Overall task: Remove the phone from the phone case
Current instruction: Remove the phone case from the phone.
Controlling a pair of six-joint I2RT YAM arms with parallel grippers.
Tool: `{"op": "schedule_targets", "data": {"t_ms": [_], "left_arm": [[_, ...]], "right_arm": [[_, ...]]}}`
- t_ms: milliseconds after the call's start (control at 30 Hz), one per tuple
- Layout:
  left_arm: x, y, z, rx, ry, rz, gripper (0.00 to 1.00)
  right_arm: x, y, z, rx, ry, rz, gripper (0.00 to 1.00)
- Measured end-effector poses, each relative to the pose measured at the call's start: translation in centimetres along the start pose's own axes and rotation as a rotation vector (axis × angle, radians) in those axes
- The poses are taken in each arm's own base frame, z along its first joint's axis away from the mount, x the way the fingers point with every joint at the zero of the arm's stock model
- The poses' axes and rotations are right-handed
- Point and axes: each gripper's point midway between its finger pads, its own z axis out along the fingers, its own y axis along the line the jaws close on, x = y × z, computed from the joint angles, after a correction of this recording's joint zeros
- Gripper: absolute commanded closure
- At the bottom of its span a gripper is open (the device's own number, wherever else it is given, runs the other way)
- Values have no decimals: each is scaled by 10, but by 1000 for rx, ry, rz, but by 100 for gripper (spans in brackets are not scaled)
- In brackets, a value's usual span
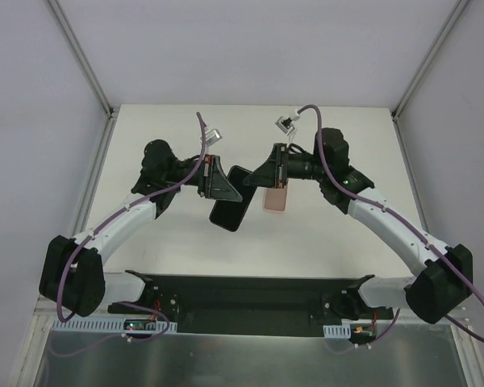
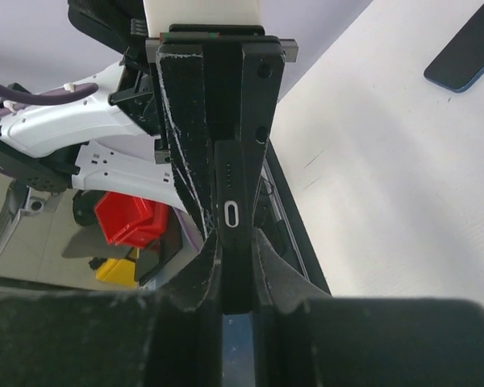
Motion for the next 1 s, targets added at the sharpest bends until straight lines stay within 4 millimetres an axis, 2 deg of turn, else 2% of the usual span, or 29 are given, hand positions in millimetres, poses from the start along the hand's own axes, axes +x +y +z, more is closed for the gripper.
{"op": "schedule_targets", "data": {"t_ms": [33, 100, 133, 267, 467, 567, 633, 700, 867, 1000], "left_arm": [[0, 0, 1, 1, 4, -4, 58], [-2, 2, 2, -5, -1, -14, 40], [-3, 3, 2, -8, -5, -18, 26], [-15, 9, 0, -37, -48, -27, 2], [-37, 31, -15, -128, -172, -83, 1], [-46, 49, -22, -196, -256, -148, 1], [-48, 68, -28, -253, -333, -230, 1], [-44, 85, -32, -293, -395, -314, 1], [-11, 113, -38, -333, -496, -583, 1], [-14, 110, -31, -309, -526, -662, 1]], "right_arm": [[0, -1, -2, 6, -11, 8, 99], [0, -6, -6, 31, -41, 31, 99], [-2, -13, -9, 58, -68, 45, 99], [-7, -42, -20, 143, -167, 147, 98], [-15, -73, -31, 230, -316, 299, 99], [-17, -92, -40, 291, -416, 381, 99], [-16, -110, -45, 340, -488, 450, 99], [-12, -135, -51, 414, -558, 520, 98], [-9, -205, -78, 651, -768, 650, 98], [-9, -226, -84, 717, -849, 695, 99]]}}
